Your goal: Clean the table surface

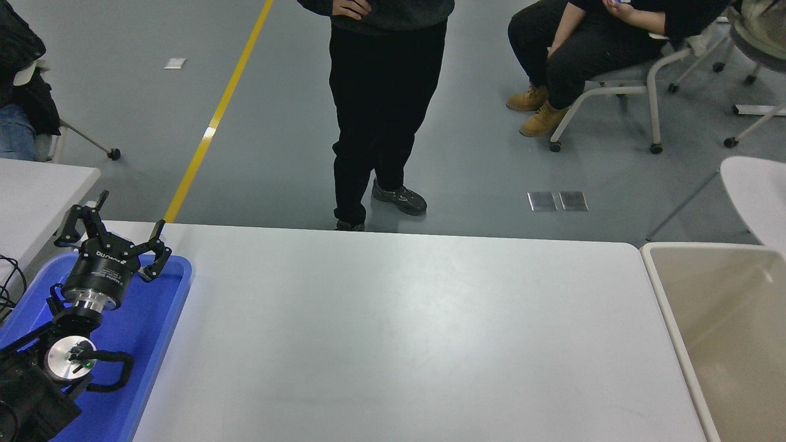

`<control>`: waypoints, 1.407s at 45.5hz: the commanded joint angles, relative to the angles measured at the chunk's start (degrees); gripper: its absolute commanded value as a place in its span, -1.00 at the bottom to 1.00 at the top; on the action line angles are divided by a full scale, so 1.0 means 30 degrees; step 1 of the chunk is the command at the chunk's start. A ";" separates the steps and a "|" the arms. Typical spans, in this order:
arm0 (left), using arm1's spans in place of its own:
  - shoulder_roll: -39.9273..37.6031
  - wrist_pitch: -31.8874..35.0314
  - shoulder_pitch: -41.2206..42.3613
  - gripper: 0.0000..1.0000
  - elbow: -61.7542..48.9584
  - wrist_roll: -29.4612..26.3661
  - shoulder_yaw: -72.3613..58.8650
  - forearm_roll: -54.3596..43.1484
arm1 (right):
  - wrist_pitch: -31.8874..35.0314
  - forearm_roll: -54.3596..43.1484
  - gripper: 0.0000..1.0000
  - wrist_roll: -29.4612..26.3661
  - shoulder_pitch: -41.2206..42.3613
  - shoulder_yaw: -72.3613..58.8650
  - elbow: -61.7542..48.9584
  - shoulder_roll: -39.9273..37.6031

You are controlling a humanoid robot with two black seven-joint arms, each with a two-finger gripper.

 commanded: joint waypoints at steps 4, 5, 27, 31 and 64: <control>0.0011 -0.0009 0.0000 1.00 -0.0006 0.0001 0.0017 0.0000 | -0.0919 0.0502 -0.88 -0.2066 -0.1537 -0.0099 -0.2137 0.3127; 0.0011 0.0020 0.0000 1.00 -0.0006 0.0001 -0.0012 0.0000 | -0.0948 0.0531 -0.84 -0.2183 -0.1625 -0.0099 -0.2225 0.3274; 0.0011 0.0020 0.0000 1.00 -0.0006 0.0001 0.0017 0.0000 | -0.1388 0.1879 -0.67 -0.3825 -0.3324 -0.0099 -0.3808 0.6381; 0.0011 0.0020 0.0000 1.00 -0.0006 0.0001 0.0017 0.0000 | -0.1417 0.1879 -0.60 -0.4000 -0.3355 -0.0099 -0.3808 0.6498; 0.0011 0.0020 0.0000 1.00 0.0023 0.0001 0.0017 0.0000 | -0.1066 0.2905 1.00 -0.4323 -0.3150 -0.0158 -0.3515 0.6411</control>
